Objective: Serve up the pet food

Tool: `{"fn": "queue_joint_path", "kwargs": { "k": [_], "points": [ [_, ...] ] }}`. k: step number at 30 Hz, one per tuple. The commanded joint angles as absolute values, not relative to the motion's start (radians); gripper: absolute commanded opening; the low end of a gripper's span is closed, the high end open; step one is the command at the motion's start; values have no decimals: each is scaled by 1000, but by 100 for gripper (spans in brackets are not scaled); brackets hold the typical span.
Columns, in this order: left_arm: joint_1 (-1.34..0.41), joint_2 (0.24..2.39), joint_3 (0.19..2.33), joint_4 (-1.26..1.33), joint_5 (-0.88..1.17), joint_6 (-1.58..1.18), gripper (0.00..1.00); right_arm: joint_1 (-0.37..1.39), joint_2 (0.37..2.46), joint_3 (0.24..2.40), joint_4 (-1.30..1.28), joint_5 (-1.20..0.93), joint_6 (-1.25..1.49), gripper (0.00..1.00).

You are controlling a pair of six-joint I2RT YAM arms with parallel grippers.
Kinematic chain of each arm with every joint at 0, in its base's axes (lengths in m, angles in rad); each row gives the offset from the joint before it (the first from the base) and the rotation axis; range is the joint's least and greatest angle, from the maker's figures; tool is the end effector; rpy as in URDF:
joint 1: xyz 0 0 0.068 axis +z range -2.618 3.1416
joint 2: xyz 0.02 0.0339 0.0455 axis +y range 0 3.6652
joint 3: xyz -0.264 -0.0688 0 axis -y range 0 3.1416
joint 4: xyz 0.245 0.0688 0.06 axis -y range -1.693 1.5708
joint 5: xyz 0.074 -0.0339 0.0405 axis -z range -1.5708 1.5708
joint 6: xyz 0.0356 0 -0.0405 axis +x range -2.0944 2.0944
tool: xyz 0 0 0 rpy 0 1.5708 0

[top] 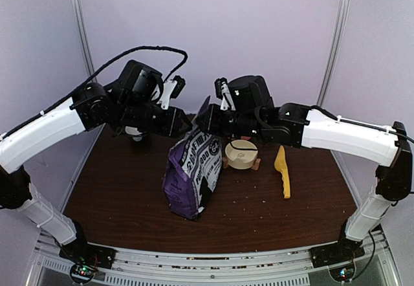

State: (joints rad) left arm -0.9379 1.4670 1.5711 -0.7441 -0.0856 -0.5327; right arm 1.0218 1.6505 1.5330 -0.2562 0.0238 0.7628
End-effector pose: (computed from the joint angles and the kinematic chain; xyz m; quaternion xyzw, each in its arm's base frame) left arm 0.1905 -0.2545 0.3958 0.1608 0.8784 -0.2724 0.3582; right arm 0.2060 0.3351 0.3675 -0.1000 0.8200 0.4324 0.3613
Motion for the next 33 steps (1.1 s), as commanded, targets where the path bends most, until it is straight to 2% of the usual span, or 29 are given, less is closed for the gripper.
{"fn": "queue_joint_path", "kwargs": {
  "k": [1,15,18,25,33],
  "points": [
    [-937,1472,1592,-750,-83,-525,34,1038,1666,1545,-311,32,741,0],
    [-936,1513,1605,-755,-50,-523,33,1061,1679,1576,-325,32,704,0],
    [-937,1517,1603,-755,-53,-522,26,1066,1684,1584,-326,31,697,0],
    [-936,1511,1600,-755,-61,-516,0,1073,1692,1589,-328,20,684,0],
    [-937,1472,1576,-740,-117,-514,0,1090,1704,1597,-358,55,649,0]
  ]
}}
